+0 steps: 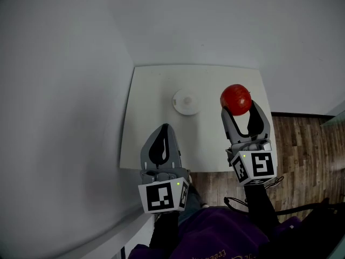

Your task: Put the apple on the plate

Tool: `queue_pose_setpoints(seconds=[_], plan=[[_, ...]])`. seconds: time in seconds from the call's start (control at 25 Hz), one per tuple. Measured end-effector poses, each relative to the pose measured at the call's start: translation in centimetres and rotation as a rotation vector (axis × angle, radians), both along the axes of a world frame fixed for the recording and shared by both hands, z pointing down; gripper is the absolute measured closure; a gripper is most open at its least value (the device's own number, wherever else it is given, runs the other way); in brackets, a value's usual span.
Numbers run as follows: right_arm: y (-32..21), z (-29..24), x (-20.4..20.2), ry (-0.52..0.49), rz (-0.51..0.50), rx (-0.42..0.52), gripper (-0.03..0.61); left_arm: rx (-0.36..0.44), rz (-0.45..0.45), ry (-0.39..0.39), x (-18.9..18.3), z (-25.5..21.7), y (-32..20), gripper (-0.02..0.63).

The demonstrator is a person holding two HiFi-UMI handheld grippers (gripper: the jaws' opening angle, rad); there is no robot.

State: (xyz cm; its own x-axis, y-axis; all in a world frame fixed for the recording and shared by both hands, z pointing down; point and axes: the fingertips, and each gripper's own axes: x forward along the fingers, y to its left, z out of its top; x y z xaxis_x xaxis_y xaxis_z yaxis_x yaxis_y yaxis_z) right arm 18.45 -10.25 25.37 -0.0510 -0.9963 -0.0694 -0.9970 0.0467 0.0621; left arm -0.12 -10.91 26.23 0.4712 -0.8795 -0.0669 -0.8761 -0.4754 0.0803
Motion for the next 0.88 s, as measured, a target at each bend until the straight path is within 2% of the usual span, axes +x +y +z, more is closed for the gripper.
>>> queue_pose_setpoints(seconds=[0.12, 0.28, 0.88], plan=[[-4.2, 1.0, -1.2, 0.000, -0.002, -0.026, 0.249, -0.029, 0.008, 0.001, -1.0, 1.0, -4.3, 0.607], [-6.8, 2.6, -2.4, -0.001, -0.005, -0.058, 0.249, -0.051, 0.010, 0.001, -1.9, 2.2, -6.7, 0.607], [-13.0, 10.0, -4.5, -0.013, -0.025, -0.224, 0.249, -0.162, 0.047, -0.016, -2.4, 7.5, -11.2, 0.607]])
